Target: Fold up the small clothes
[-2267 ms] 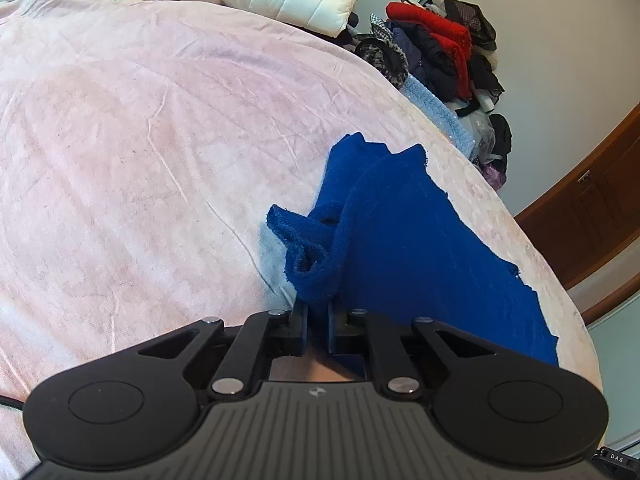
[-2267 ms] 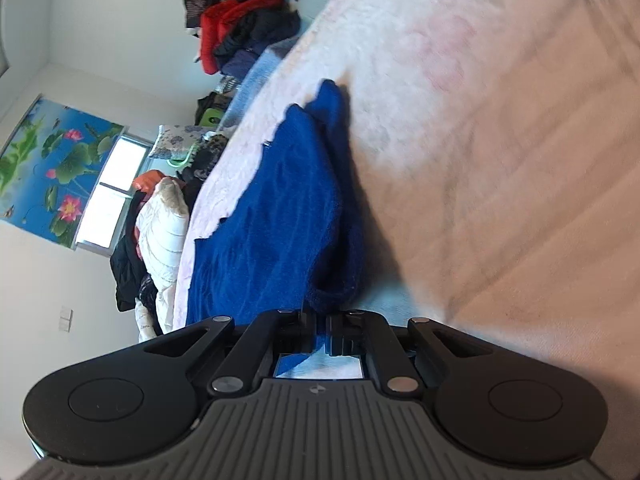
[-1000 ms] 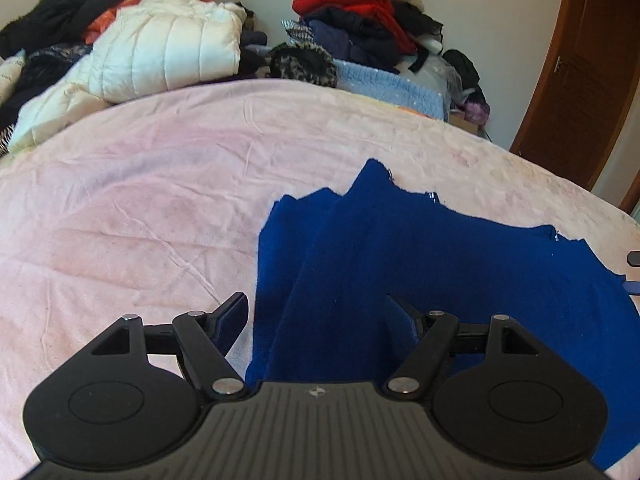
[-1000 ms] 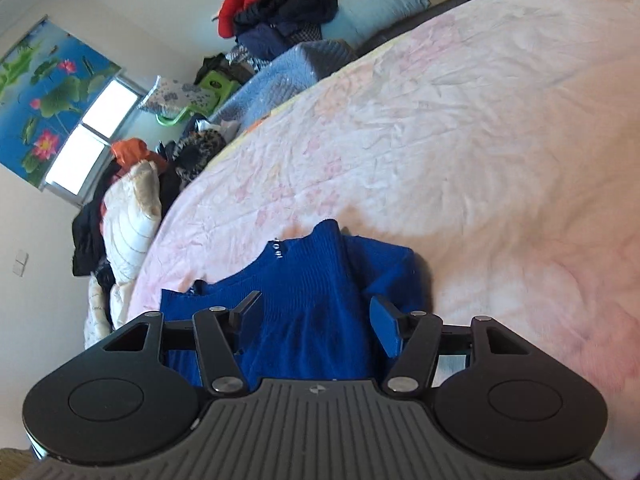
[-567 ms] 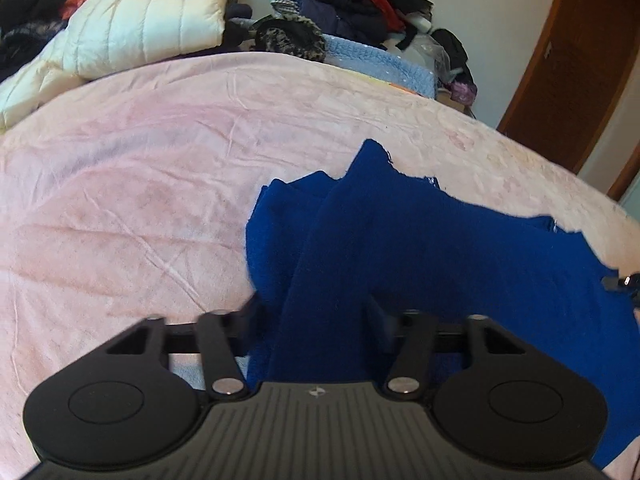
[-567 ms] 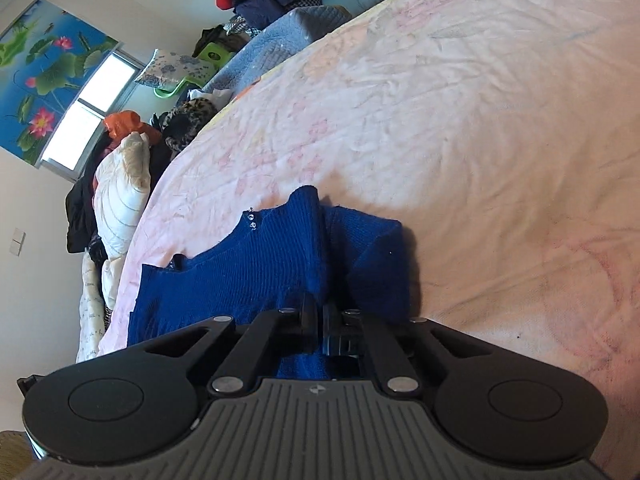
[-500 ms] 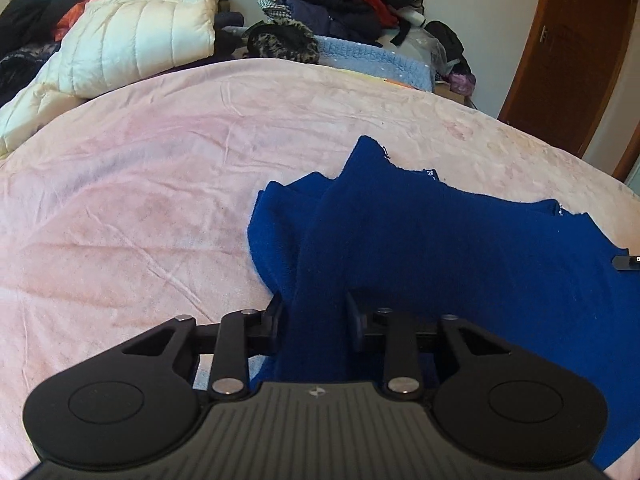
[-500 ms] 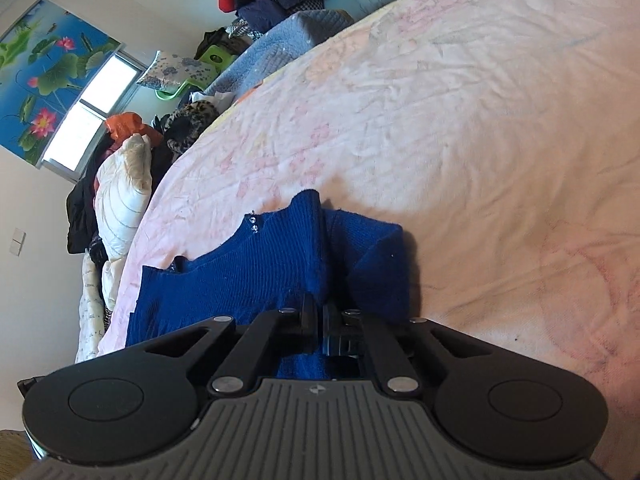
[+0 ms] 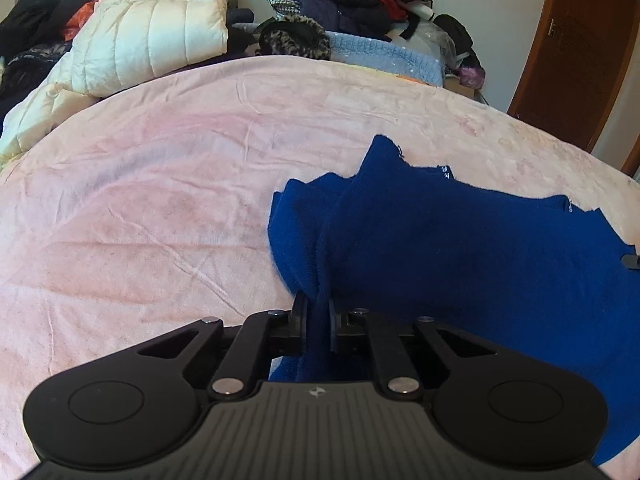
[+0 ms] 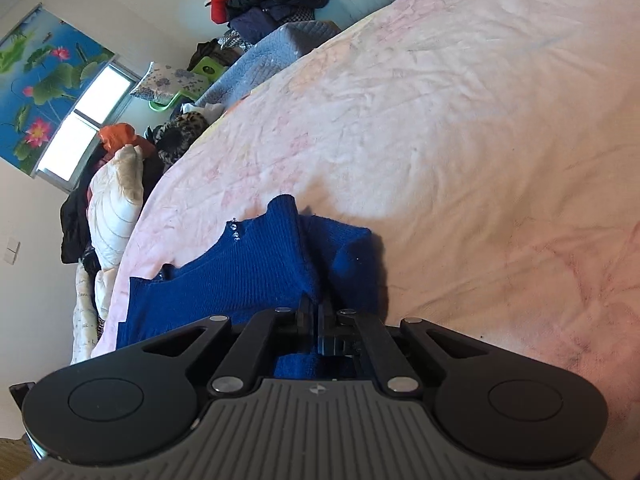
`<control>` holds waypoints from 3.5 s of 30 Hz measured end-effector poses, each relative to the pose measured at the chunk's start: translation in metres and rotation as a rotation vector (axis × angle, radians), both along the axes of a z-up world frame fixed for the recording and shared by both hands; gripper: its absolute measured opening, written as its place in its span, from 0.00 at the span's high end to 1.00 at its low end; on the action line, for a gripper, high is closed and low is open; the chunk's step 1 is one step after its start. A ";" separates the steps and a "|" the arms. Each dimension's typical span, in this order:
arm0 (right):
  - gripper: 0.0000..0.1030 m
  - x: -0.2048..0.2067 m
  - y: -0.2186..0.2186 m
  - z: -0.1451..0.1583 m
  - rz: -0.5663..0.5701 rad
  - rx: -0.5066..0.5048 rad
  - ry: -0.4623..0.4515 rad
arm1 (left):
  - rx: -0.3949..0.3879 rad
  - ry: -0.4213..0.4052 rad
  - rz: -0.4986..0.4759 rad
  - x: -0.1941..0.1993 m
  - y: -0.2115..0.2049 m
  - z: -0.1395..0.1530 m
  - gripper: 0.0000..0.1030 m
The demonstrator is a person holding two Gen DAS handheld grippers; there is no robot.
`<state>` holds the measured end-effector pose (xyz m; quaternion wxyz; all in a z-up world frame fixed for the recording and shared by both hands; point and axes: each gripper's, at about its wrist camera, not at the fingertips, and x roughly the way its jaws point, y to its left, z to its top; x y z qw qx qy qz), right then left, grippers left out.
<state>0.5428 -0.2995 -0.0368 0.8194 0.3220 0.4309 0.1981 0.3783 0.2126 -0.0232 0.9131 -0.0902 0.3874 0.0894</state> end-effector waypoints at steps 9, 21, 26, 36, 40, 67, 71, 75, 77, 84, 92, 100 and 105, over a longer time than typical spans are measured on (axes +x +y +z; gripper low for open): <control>0.58 -0.046 0.032 0.053 0.109 0.066 -0.168 | -0.043 -0.229 0.337 -0.105 0.015 0.027 0.23; 0.43 -0.071 0.196 0.053 0.431 0.123 -0.044 | -0.606 -0.260 0.502 -0.133 0.002 -0.019 0.25; 0.30 -0.056 0.242 0.077 0.486 0.050 -0.045 | -0.488 -0.161 0.544 -0.109 -0.003 -0.028 0.89; 0.22 -0.018 0.335 0.098 0.659 -0.190 0.021 | -0.091 -0.282 0.310 -0.117 -0.076 0.004 0.90; 0.22 -0.013 0.359 0.095 0.729 -0.260 0.050 | 0.007 -0.312 0.211 -0.116 -0.109 0.000 0.90; 0.87 -0.004 0.374 0.098 0.760 -0.581 -0.147 | -0.081 -0.320 0.157 -0.103 -0.124 0.002 0.90; 0.87 0.001 0.300 0.117 0.688 -0.396 -0.141 | -0.109 -0.350 0.073 -0.097 -0.156 0.014 0.90; 0.87 0.008 0.204 0.111 0.572 -0.277 -0.104 | -0.146 -0.344 -0.035 -0.086 -0.201 0.014 0.90; 0.87 0.010 0.158 0.099 0.509 -0.240 -0.066 | -0.157 -0.333 -0.088 -0.081 -0.223 0.010 0.90; 0.86 0.006 0.068 0.052 0.374 -0.137 0.012 | -0.147 -0.244 -0.211 -0.065 -0.289 -0.011 0.90; 0.86 0.008 0.034 0.045 0.349 -0.059 0.001 | -0.083 -0.238 -0.249 -0.049 -0.314 -0.007 0.90; 0.73 0.011 0.001 0.025 0.285 0.067 0.027 | 0.001 -0.196 -0.271 -0.044 -0.338 -0.024 0.90; 0.72 0.021 -0.003 0.026 0.250 0.054 0.025 | 0.037 -0.196 -0.278 -0.042 -0.342 -0.029 0.89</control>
